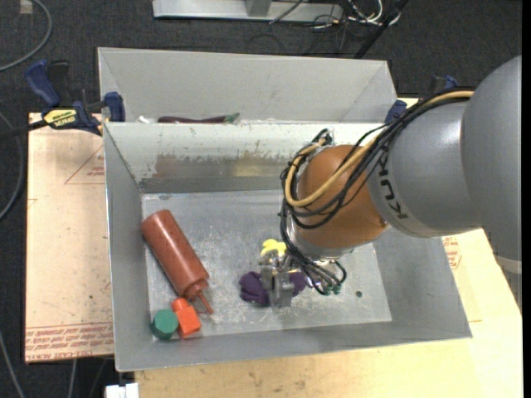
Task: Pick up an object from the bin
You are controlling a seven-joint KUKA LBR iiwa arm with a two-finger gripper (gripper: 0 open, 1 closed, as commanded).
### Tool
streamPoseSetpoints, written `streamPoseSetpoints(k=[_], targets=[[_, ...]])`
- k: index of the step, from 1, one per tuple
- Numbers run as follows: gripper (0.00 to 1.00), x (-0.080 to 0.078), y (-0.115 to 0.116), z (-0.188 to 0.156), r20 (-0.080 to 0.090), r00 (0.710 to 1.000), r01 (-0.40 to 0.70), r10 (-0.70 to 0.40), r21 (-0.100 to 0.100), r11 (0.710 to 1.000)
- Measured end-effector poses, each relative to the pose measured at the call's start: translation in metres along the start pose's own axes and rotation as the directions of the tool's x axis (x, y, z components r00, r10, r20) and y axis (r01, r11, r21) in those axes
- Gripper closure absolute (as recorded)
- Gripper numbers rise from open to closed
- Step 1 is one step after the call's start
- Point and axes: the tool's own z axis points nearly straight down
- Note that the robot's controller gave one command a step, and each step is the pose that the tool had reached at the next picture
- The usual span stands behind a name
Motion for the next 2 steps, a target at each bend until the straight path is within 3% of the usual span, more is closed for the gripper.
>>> streamPoseSetpoints(k=[1, 2], targets=[[1.00, 0.001, 0.004, 0.003, 0.003, 1.000, -0.003, 0.003, -0.001, 1.000], [1.00, -0.015, -0.003, -0.193, 0.003, 0.990, -0.142, 0.142, 0.000, 0.990]])
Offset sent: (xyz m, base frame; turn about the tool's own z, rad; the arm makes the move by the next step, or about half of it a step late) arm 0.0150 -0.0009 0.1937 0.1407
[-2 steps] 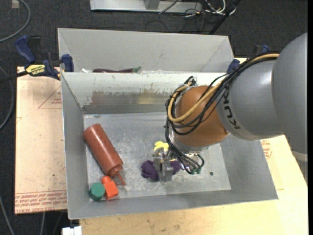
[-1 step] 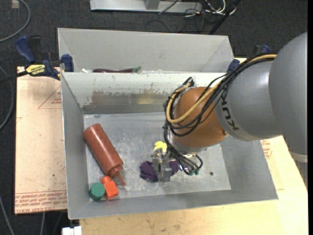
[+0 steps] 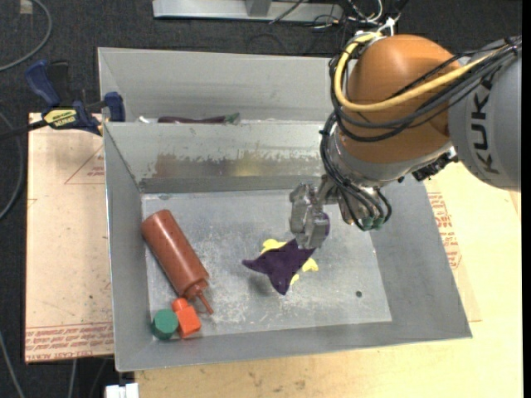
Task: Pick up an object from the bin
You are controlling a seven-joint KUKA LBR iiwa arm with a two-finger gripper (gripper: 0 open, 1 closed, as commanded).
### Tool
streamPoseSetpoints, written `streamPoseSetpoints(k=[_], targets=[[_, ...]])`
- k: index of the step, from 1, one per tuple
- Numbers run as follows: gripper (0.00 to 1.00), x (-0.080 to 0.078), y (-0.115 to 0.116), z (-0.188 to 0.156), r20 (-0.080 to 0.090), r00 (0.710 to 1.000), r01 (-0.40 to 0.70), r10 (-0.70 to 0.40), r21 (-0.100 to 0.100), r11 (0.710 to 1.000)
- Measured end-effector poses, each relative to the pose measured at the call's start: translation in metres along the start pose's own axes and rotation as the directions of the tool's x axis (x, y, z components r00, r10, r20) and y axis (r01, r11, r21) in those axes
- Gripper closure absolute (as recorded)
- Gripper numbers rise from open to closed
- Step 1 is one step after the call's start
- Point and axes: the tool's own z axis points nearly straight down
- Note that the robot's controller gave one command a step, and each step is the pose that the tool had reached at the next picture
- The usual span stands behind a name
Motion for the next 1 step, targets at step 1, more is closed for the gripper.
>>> streamPoseSetpoints(k=[1], targets=[[1.00, -0.0008, -0.0005, -0.0005, 0.000, 1.000, 0.000, 0.000, -0.001, 1.000]])
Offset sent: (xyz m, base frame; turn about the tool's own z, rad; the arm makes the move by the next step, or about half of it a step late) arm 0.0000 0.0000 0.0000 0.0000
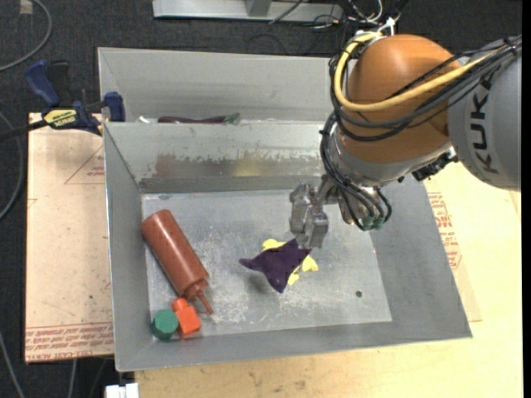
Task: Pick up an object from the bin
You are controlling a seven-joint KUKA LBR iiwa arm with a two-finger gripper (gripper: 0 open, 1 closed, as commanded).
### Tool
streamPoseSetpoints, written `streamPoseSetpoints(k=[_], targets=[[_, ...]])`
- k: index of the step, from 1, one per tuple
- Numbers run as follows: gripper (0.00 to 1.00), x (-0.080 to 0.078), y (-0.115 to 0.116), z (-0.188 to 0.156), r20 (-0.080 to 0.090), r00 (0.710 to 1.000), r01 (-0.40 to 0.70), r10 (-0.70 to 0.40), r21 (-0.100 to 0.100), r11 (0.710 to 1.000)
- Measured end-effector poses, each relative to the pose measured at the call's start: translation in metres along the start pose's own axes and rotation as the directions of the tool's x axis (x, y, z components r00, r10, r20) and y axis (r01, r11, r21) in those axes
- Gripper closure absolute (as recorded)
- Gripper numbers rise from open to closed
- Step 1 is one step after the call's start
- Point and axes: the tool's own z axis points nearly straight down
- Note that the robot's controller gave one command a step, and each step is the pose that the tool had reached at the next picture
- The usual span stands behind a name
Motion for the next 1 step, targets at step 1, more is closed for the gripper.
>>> streamPoseSetpoints(k=[1], targets=[[1.00, 0.0000, 0.0000, 0.0000, 0.000, 1.000, 0.000, 0.000, 0.000, 1.000]])
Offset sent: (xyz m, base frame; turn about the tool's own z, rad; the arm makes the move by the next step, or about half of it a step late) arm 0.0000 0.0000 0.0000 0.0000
